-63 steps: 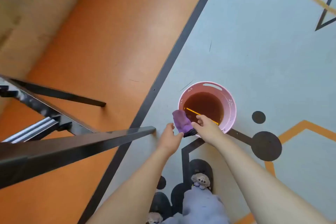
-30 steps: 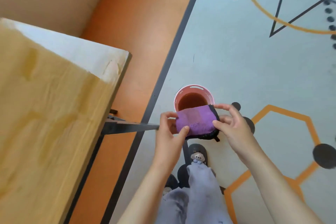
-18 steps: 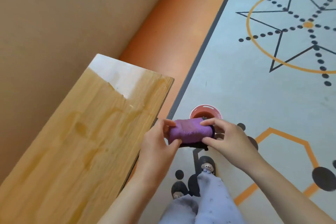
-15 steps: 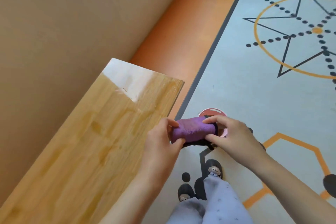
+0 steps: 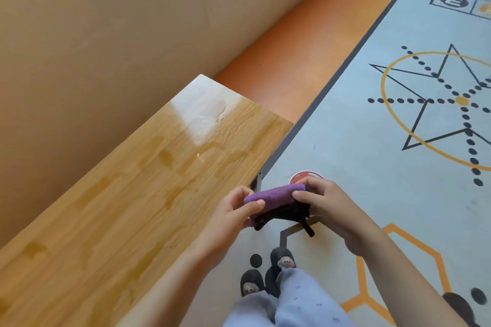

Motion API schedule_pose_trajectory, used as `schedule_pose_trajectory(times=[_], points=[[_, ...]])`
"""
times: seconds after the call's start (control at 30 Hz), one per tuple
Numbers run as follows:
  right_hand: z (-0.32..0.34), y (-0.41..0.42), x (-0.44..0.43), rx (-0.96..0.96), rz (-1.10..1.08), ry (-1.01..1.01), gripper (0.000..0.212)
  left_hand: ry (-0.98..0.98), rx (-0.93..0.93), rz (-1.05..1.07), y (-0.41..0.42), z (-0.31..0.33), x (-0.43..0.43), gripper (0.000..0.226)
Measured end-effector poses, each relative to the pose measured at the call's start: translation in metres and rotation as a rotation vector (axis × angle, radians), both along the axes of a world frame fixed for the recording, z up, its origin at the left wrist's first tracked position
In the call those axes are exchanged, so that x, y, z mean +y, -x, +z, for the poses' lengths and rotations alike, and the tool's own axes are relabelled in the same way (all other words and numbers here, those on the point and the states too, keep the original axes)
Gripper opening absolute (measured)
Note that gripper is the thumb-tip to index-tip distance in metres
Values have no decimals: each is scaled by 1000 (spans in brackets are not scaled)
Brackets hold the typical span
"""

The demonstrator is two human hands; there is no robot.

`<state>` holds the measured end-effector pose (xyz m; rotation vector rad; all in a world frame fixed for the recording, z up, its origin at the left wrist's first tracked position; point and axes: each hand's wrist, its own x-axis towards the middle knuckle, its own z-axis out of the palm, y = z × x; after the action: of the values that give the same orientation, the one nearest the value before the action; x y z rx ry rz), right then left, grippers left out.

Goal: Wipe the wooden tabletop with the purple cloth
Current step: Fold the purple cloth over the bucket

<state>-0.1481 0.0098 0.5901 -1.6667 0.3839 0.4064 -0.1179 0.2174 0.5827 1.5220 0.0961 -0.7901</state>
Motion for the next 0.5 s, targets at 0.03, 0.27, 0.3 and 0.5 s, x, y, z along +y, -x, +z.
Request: schedule_pose_trajectory(times=[0.03, 0.27, 0.3, 0.5], points=[[-4, -1, 6, 27, 3, 5, 9, 38, 59, 39, 6, -5, 4, 15], [-38, 1, 39, 119, 145, 19, 25, -43, 103, 350, 49, -17, 15, 12], [-39, -1, 42, 105, 181, 39, 26, -76, 80, 388, 52, -19, 16, 17], [-41, -14, 66, -234, 437, 579, 25, -436, -117, 556, 68, -27, 8, 16]])
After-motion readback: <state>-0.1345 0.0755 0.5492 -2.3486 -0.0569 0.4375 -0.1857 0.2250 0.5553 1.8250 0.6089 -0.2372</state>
